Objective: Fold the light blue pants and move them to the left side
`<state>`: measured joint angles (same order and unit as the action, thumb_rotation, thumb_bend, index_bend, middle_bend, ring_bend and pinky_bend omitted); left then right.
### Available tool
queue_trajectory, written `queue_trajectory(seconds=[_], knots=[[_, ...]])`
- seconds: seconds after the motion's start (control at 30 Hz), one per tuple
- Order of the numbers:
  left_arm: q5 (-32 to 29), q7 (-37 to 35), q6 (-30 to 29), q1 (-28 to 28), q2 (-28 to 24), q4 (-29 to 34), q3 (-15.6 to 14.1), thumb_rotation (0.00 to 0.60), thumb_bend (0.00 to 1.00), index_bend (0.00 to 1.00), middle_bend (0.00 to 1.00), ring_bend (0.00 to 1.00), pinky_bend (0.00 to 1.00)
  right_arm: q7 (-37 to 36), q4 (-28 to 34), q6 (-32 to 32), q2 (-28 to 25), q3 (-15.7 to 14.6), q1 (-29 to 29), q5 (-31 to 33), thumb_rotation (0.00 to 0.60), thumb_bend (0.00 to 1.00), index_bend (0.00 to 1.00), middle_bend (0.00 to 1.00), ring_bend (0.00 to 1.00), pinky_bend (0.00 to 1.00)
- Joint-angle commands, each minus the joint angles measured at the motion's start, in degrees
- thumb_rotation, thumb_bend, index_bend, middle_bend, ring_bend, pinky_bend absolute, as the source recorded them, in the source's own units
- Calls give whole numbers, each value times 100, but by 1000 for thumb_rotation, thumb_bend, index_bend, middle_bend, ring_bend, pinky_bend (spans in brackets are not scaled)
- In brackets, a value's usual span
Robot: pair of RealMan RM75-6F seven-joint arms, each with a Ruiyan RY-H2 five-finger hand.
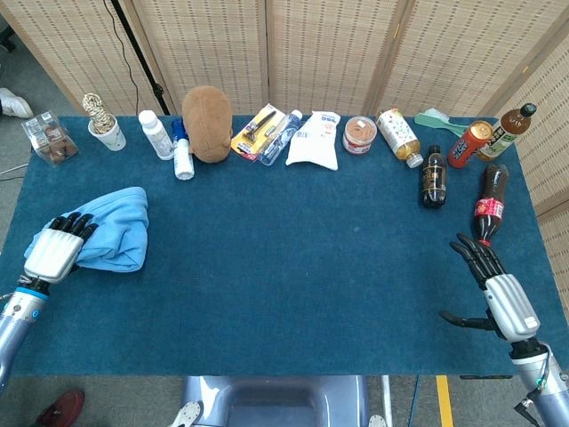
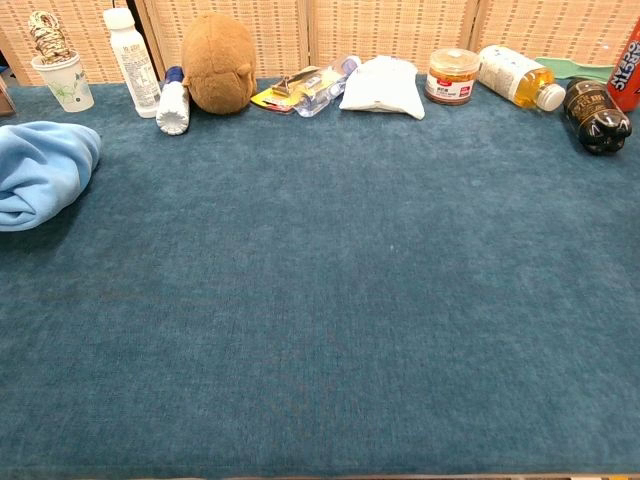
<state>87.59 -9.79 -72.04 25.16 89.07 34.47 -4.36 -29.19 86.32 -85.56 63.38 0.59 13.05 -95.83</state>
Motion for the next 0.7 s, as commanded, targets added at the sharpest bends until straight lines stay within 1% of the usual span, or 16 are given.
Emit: queue_trajectory(seconds=[0.03, 0.07, 0.13, 0.2, 0.27, 0.37, 0.4, 0.53, 0.6, 0.7], knots=[[-40, 478, 146, -58, -112, 261, 10, 506, 537, 0, 0, 0, 0, -10, 13, 0, -5, -3, 1, -11, 600, 0, 0, 0, 0, 0], [-45, 578, 173, -69, -154, 402, 16, 479, 510, 0, 0, 0, 0, 1, 18, 10, -7, -8, 1, -13, 600, 0, 0, 0, 0, 0], [-40, 721, 201, -86, -226, 603, 14, 427, 423, 0, 0, 0, 0, -7, 27, 22, -9, -16, 6, -22, 600, 0, 0, 0, 0, 0], [-38, 898, 215, -112, -317, 842, 14, 419, 345, 0, 0, 0, 0, -8, 26, 19, -12, -13, 5, -22, 600, 0, 0, 0, 0, 0], [-28, 1009, 187, -138, -398, 1062, 21, 423, 273, 0, 0, 0, 0, -16, 30, 4, -16, -10, 0, -25, 600, 0, 0, 0, 0, 0], [26, 1095, 106, -161, -511, 1302, 18, 423, 239, 0, 0, 0, 0, -17, 35, 1, -22, -10, -4, -23, 600, 0, 0, 0, 0, 0], [33, 1121, 92, -179, -569, 1410, 18, 425, 214, 0, 0, 0, 0, -22, 40, 7, -26, -13, -4, -24, 600, 0, 0, 0, 0, 0], [24, 1126, 60, -242, -726, 1687, 22, 417, 53, 0, 0, 0, 0, -25, 55, 5, -32, -21, -4, -40, 600, 0, 0, 0, 0, 0], [1, 1143, 74, -277, -815, 1829, 22, 419, 11, 0, 0, 0, 0, -15, 67, 5, -35, -21, -5, -41, 600, 0, 0, 0, 0, 0], [-10, 1162, -13, -339, -942, 2041, 49, 419, 0, 0, 0, 0, 0, 17, 87, 14, -38, -26, -6, -44, 600, 0, 0, 0, 0, 0]])
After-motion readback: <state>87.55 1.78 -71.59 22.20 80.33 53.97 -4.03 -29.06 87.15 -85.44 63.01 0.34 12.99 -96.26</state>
